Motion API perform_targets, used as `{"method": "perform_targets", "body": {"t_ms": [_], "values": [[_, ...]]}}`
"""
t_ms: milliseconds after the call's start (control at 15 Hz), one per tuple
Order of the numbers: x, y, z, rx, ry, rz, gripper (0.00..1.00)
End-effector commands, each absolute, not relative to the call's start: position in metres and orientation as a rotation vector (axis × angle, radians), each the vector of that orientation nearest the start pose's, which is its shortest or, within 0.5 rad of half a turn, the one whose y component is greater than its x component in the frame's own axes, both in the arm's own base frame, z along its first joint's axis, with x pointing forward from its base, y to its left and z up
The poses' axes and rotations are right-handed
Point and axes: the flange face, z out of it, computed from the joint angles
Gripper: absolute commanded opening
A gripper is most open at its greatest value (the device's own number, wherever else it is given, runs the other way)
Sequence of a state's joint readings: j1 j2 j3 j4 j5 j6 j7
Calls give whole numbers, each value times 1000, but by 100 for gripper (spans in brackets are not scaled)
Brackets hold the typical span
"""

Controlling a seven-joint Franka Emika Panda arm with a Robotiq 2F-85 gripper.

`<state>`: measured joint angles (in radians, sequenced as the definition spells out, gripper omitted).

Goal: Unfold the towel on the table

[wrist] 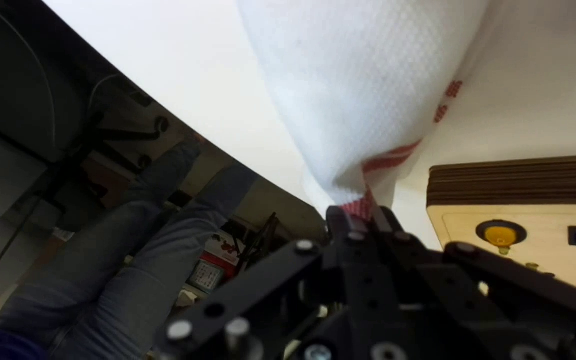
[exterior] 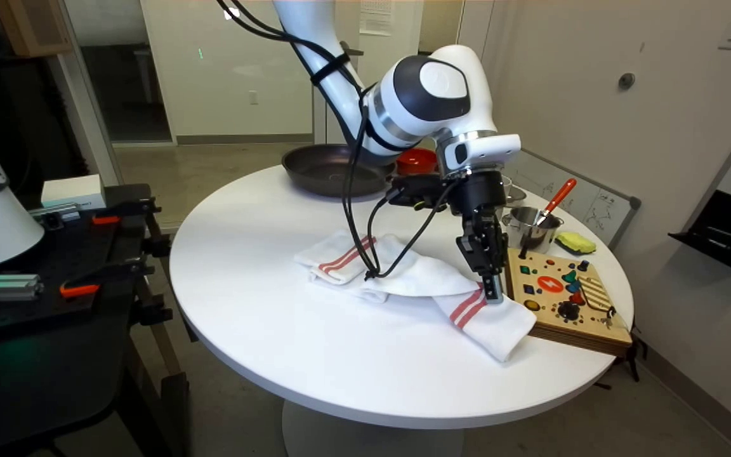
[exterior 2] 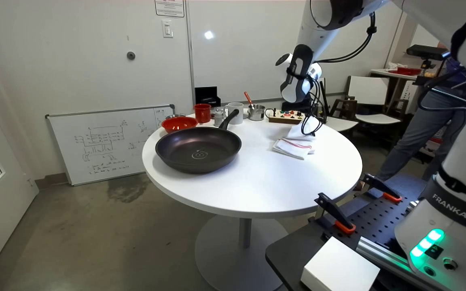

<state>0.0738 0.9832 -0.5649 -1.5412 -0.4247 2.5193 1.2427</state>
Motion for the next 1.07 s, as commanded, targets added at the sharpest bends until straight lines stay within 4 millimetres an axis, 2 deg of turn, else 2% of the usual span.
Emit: {"method": "perform_targets", "body": {"t_ms": [0, 533, 1000], "values": [[674, -273, 145, 2052, -1332, 524, 1], [692, -286, 164, 1964, -1436, 561, 1], [695, -298, 148, 1847, -1485, 592, 1]]}}
